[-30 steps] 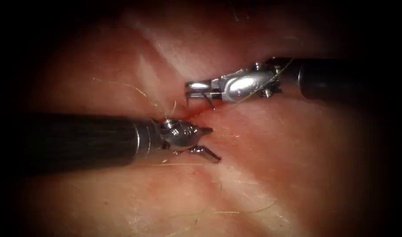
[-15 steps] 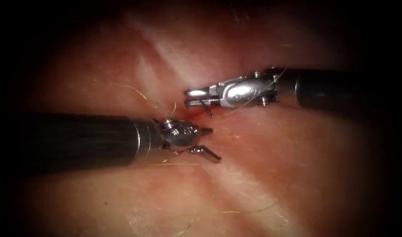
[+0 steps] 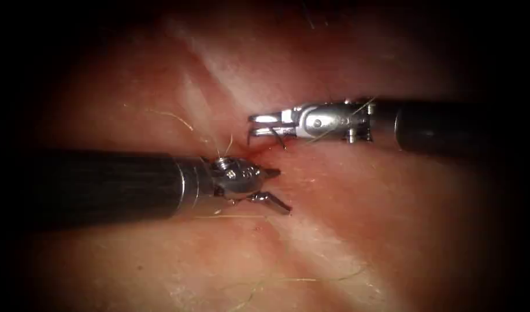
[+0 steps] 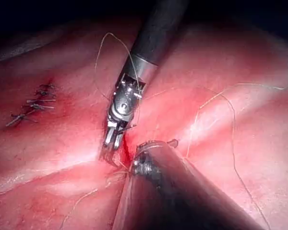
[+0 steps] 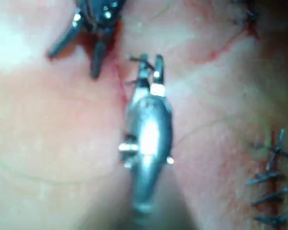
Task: Wound Closure
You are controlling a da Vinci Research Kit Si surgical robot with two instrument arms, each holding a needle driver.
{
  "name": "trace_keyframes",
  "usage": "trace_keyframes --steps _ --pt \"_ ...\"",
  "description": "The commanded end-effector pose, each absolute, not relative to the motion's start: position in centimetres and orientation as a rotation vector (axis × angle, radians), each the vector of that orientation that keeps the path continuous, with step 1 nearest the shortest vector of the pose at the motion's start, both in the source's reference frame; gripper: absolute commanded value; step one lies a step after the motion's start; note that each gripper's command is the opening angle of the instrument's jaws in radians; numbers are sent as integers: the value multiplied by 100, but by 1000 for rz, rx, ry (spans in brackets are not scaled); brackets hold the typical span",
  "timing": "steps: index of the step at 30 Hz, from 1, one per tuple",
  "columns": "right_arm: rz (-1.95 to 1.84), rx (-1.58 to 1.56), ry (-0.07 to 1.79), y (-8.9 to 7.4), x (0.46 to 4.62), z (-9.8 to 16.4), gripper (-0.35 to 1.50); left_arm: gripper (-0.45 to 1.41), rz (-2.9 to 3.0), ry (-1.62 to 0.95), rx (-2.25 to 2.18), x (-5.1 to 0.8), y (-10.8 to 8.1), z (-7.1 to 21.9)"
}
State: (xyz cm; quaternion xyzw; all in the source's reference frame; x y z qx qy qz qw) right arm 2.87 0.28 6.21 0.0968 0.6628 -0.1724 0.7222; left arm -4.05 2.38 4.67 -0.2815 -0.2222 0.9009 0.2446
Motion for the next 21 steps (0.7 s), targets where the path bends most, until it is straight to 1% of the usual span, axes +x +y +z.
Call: trace_keyframes --steps 1,10,17,21 --pt "-380 219 1468 30 295 625 -35 64 2460 -606 -771 -411 239 472" --pt "-362 257 1474 33 299 624 -35 62 2460 -610 -772 -411 239 473" --pt "-442 337 1438 7 301 639 -35 62 2461 -610 -773 -410 239 474" --pt "-412 308 1441 16 299 634 -35 62 2461 -610 -773 -409 239 474"
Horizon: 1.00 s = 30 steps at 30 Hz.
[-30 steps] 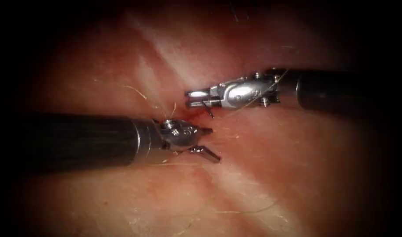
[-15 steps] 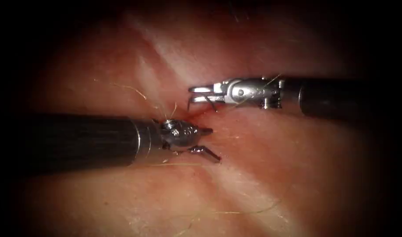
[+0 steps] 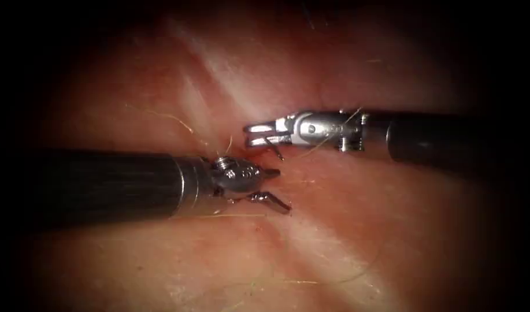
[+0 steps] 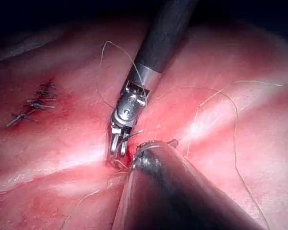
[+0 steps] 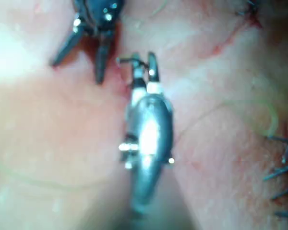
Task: Wound Closure
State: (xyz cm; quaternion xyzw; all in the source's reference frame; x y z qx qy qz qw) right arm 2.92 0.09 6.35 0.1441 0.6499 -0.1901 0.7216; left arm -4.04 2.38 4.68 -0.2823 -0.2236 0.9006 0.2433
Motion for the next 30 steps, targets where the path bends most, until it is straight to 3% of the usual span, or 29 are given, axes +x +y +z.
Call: trace_keyframes --steps 1,9,30 --pt "-400 300 1446 19 299 632 -35 62 2461 -610 -773 -410 239 474" --pt "-313 223 1484 50 298 600 -35 61 2462 -609 -773 -410 239 475" --pt "-289 431 1433 75 310 592 -35 56 2448 -650 -726 -395 232 533"
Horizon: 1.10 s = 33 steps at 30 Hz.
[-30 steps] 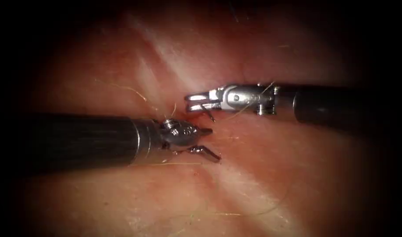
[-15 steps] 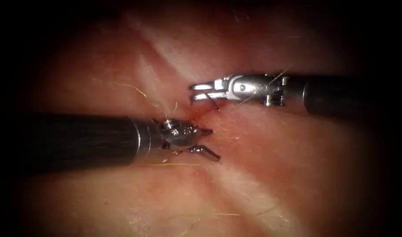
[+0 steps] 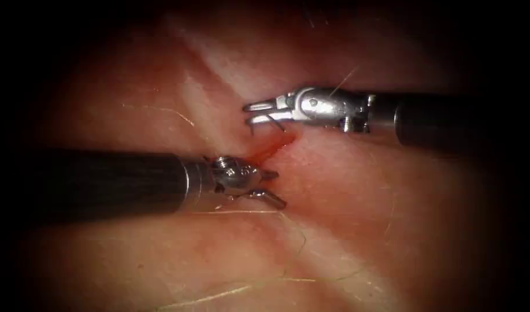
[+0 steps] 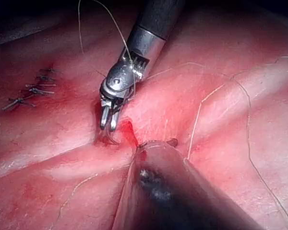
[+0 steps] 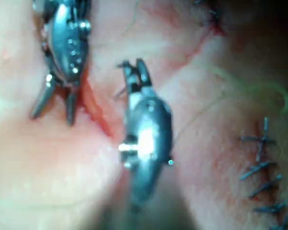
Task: Wound Closure
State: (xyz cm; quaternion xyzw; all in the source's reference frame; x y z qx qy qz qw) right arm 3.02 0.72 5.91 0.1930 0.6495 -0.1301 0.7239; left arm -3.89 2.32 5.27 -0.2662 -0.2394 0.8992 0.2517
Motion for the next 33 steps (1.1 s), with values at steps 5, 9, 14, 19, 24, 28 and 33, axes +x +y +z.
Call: trace_keyframes --steps 5,9,14,19,24,28,33 --pt "-264 538 1388 75 310 593 -35 56 2454 -653 -716 -393 232 533" --pt "-191 669 1346 79 312 596 -35 56 2456 -654 -712 -393 232 533" --pt "-102 772 1295 80 316 601 -35 56 2456 -654 -712 -393 231 532" --pt "-17 877 1233 78 319 609 -35 56 2455 -656 -712 -393 232 530" --pt "23 915 1205 81 324 611 -35 56 2455 -657 -708 -394 231 530" --pt "64 935 1189 93 334 609 -35 56 2455 -657 -708 -395 231 529" --pt "93 990 1156 94 335 609 -35 56 2455 -657 -708 -395 231 529"
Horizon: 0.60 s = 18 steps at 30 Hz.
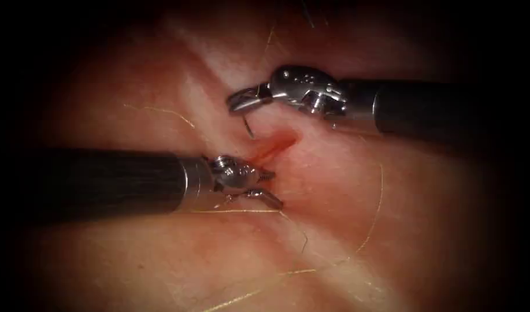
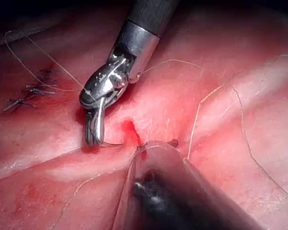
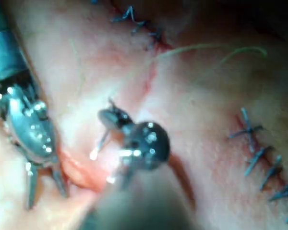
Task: Wound Closure
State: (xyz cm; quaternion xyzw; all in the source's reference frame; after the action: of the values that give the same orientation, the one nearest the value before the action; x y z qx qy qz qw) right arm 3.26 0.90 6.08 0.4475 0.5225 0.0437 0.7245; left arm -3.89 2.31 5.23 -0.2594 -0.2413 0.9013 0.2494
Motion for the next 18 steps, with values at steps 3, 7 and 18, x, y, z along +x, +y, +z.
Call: trace_keyframes --steps 3,7,18 --pt "106 1030 1138 92 333 608 -35 56 2455 -657 -708 -395 231 529" --pt "101 1096 1114 87 331 604 -35 56 2455 -657 -708 -395 231 529" --pt "149 1205 1031 65 324 601 -35 56 2455 -659 -709 -394 232 528"
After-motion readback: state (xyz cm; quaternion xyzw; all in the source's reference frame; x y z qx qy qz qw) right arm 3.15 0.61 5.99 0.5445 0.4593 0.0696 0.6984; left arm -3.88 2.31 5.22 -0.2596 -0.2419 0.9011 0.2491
